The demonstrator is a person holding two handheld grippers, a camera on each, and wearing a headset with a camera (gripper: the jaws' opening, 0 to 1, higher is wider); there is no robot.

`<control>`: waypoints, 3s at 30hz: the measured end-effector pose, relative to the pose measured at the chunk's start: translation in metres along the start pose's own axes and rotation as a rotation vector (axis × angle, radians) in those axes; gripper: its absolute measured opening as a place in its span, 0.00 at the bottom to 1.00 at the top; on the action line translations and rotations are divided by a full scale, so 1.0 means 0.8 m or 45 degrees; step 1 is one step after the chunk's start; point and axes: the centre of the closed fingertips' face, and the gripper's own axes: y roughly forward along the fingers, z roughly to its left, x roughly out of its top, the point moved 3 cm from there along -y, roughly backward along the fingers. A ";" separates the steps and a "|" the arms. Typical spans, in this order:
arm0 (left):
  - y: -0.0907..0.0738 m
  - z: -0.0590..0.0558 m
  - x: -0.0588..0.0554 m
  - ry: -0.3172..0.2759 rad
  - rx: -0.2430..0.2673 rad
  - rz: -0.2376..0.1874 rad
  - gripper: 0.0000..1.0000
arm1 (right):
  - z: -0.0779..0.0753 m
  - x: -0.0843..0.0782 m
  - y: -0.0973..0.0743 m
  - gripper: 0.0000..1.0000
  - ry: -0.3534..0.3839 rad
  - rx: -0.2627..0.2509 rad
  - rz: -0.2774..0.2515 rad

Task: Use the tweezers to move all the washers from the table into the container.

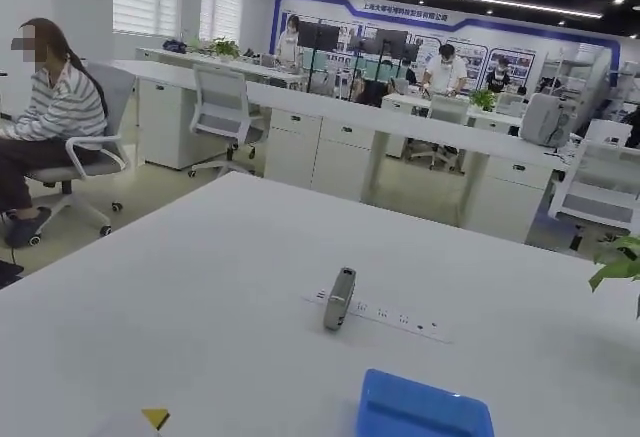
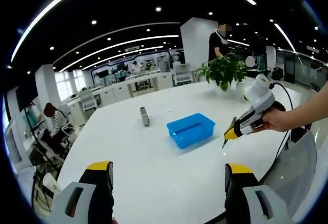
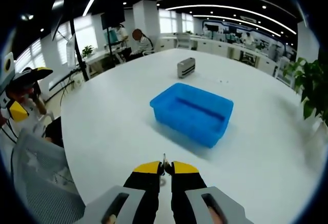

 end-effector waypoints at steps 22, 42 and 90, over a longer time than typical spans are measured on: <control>0.001 0.002 -0.001 0.004 0.001 0.001 0.92 | 0.003 -0.022 0.009 0.03 0.015 -0.003 0.056; 0.004 0.000 -0.003 0.012 -0.016 0.003 0.91 | 0.005 -0.023 0.009 0.02 -0.004 0.005 0.066; 0.013 0.001 -0.009 0.001 -0.034 0.021 0.90 | -0.050 0.107 -0.003 0.02 -0.077 -0.070 -0.160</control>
